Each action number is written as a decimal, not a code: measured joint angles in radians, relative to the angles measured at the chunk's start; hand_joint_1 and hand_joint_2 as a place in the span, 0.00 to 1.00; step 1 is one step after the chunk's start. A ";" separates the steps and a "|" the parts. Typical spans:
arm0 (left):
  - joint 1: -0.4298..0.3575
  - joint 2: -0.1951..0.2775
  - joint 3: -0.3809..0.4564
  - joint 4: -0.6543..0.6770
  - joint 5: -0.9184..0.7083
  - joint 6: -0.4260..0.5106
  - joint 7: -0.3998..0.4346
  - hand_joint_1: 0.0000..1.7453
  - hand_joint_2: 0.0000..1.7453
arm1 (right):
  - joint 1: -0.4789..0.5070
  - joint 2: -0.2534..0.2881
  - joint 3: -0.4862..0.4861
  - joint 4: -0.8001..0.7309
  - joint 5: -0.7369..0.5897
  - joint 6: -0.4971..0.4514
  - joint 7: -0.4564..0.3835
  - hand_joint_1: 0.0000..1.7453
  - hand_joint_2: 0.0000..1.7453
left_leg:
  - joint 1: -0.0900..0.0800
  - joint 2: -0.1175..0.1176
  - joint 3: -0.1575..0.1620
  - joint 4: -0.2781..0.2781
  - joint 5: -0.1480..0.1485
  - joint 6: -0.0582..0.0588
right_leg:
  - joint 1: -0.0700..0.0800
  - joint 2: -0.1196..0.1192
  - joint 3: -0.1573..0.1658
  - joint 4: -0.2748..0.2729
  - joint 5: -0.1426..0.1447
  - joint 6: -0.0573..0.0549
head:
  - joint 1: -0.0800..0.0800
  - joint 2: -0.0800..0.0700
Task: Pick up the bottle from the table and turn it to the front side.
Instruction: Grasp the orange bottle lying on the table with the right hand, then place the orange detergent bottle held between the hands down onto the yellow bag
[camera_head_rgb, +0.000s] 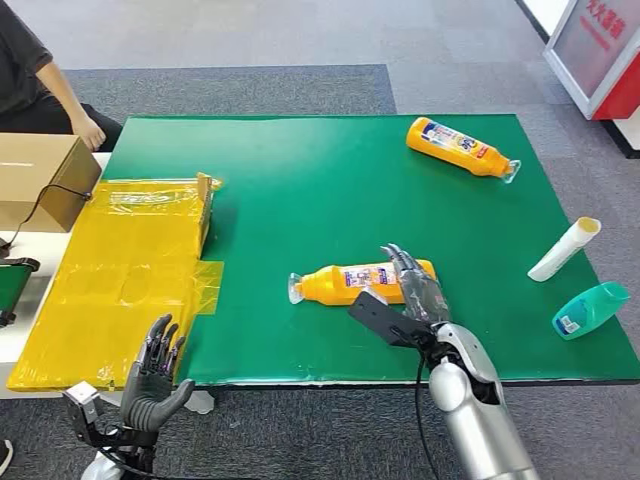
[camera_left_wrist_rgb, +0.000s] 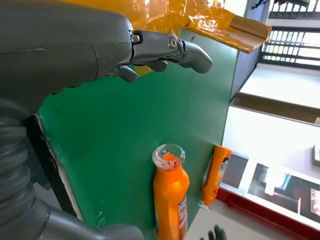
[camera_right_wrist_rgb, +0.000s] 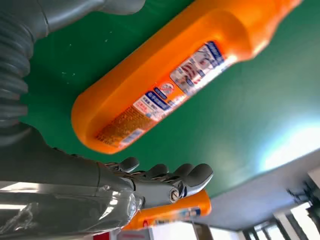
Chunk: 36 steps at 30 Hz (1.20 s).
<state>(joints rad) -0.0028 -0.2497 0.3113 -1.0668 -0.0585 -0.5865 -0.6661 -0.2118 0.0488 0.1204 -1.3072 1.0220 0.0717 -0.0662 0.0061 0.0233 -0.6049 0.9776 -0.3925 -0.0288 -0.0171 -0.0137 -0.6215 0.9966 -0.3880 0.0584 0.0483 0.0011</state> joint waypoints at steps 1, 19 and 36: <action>-0.001 0.002 -0.004 0.003 0.003 0.001 0.000 0.00 1.00 | -0.016 -0.003 0.003 0.025 0.005 -0.001 0.000 0.00 1.00 | 0.000 0.000 0.000 0.000 0.000 0.000 | 0.000 0.000 0.000 0.000 0.000 0.000 | 0.000 0.000; -0.032 0.031 -0.099 0.064 0.050 0.014 0.000 0.00 1.00 | -0.390 -0.057 0.087 0.685 0.099 -0.081 -0.027 1.00 1.00 | 0.000 0.000 0.000 0.000 0.001 0.001 | 0.000 0.000 0.000 0.000 0.002 0.000 | 0.000 0.000; -0.040 0.044 -0.149 0.031 0.047 0.072 0.029 0.00 1.00 | 0.023 -0.011 0.118 0.106 -0.272 -0.027 -0.250 1.00 1.00 | 0.000 -0.001 -0.002 0.000 0.001 0.000 | 0.001 -0.001 -0.002 0.000 0.000 -0.001 | 0.000 0.000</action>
<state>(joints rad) -0.0429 -0.2053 0.1627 -1.0357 -0.0119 -0.5147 -0.6374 -0.1889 0.0375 0.2388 -1.2016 0.7503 0.0449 -0.3161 0.0062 0.0223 -0.6068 0.9779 -0.3917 -0.0290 -0.0162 -0.0151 -0.6239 0.9967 -0.3879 0.0574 0.0481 0.0011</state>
